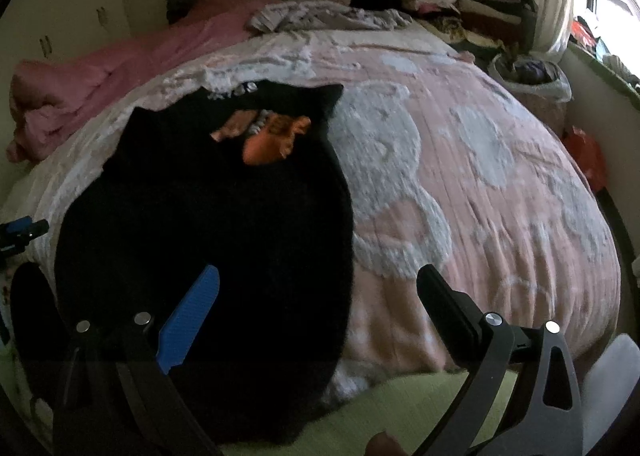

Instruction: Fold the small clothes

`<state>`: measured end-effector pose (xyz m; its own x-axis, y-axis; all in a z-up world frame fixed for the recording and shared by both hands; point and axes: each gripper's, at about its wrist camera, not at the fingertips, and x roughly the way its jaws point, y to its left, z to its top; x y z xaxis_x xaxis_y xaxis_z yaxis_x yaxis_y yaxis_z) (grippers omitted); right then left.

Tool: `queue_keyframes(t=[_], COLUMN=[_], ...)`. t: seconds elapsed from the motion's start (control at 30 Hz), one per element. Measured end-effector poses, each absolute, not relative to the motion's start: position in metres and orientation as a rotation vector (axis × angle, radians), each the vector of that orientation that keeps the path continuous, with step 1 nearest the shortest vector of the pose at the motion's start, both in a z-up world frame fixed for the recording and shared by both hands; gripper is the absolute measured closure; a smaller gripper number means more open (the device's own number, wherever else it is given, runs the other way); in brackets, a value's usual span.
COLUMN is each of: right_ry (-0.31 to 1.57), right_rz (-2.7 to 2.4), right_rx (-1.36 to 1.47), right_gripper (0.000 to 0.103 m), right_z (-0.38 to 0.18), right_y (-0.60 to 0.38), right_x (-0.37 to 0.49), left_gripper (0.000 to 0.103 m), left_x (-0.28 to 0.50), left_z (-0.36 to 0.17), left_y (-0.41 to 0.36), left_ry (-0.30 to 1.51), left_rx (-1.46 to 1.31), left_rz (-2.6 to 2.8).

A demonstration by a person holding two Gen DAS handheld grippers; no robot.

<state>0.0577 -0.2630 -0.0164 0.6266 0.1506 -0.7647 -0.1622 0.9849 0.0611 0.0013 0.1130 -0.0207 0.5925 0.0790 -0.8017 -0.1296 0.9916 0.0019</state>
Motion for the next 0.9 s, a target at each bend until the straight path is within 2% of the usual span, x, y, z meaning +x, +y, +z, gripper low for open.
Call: queue_keyframes(t=[0.23,0.3,0.43,0.53,0.63,0.7,0.77,0.83,0.87,0.9], right_ry=[0.935,0.947,0.972,1.009,1.042,1.055,1.071,1.072,1.057,1.046], right_rz=[0.181,0.190,0.215,0.240,0.241,0.252,0.272,0.310,0.311,0.310], right_rx=[-0.011,-0.011,-0.010,-0.009,-0.016,-0.013,-0.018,-0.028,-0.038,-0.051], right_gripper=[0.005,0.005,0.006,0.023,0.024,0.032,0.048,0.085,0.094,0.096], right_z=[-0.038,-0.042,-0.051,-0.059,-0.067,-0.071,-0.074,-0.074,-0.071,-0.067], right_y=[-0.273,-0.273,-0.271,-0.267,-0.264,-0.263,-0.262,-0.258,-0.258,-0.258], right_x=[0.047,0.044,0.040,0.041,0.044,0.045,0.045,0.043,0.041,0.039], left_gripper=[0.010,0.014,0.028,0.036,0.038,0.038,0.038,0.038,0.038,0.038], left_x=[-0.013,-0.017,-0.022,-0.025,-0.027,-0.027,-0.027,-0.027,-0.027,-0.027], left_z=[-0.036,-0.040,-0.049,-0.057,-0.063,-0.064,-0.065,-0.066,-0.067,-0.068], left_y=[0.116,0.116,0.113,0.111,0.110,0.111,0.112,0.110,0.109,0.108], left_ry=[0.970,0.983,1.013,1.040,1.054,1.058,1.060,1.064,1.066,1.068], left_rx=[-0.071,-0.081,-0.095,-0.107,-0.112,-0.113,-0.119,-0.115,-0.113,-0.112], left_rz=[0.118,0.108,0.086,0.069,0.063,0.066,0.068,0.063,0.058,0.054])
